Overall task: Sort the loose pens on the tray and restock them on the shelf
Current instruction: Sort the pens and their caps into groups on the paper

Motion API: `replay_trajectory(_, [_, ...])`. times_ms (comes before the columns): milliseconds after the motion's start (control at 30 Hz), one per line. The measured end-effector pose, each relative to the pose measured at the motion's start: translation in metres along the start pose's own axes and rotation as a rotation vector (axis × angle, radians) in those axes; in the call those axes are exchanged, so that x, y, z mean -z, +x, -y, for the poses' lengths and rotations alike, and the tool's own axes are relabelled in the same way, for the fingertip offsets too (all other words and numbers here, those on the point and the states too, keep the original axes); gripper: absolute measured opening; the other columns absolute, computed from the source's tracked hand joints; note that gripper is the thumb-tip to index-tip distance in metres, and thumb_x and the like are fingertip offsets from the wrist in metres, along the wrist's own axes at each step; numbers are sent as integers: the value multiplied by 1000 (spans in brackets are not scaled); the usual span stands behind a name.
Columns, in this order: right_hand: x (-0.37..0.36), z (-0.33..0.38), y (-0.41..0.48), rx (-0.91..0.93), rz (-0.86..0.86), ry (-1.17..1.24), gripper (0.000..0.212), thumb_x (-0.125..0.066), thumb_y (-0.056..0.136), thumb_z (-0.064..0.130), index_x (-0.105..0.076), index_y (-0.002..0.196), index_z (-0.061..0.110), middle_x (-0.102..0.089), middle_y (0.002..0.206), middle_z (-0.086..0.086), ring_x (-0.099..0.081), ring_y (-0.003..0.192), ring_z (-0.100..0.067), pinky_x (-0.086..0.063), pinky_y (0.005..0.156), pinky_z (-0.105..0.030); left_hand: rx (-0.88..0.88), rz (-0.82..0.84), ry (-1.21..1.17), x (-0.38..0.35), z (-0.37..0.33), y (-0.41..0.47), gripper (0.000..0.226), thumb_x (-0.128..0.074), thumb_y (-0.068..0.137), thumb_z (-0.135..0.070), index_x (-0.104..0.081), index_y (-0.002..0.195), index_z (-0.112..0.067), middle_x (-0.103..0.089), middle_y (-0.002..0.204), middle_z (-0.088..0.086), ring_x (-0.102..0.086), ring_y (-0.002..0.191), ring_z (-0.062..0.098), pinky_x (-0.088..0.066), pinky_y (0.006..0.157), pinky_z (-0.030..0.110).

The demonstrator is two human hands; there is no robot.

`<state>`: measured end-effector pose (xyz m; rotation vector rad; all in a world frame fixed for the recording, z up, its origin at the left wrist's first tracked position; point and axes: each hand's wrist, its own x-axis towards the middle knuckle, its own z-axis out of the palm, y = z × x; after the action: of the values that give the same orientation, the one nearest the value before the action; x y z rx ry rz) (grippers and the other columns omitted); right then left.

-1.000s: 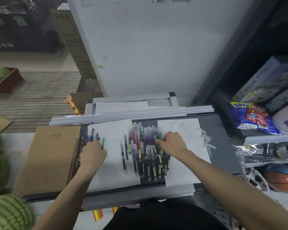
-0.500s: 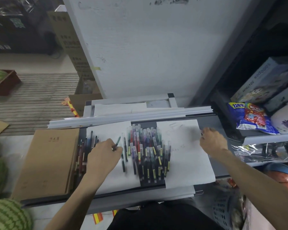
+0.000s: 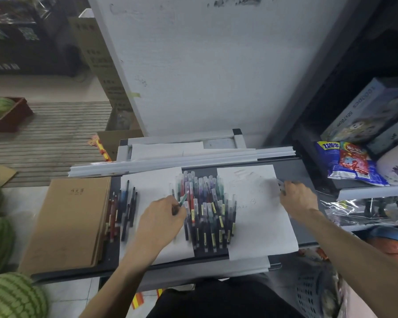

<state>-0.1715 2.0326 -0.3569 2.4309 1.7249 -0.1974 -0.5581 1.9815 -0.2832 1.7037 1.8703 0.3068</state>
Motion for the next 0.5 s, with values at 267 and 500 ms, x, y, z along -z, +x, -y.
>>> replay_trajectory(267, [38,40,-33,6,-84,705,12,-70,94,30,-75,93,20,-74,93,6,-64,76,-11,-44,67,-15,-77,59,-248,11,-15,-16,31,-41,100,-26,-57,75,-17,-58,58,2,-44,49,14,-38,53,39])
replay_trajectory(500, [105,100,-105,64,290,1611,13,-76,92,15,-75,92,2,-70,85,-17,-59,69,-20,-47,69,-30,-223,87,-430,29,-43,-36,33,-49,107,-29,-61,80,-13,-54,60,1,-44,50,7,-34,52,28])
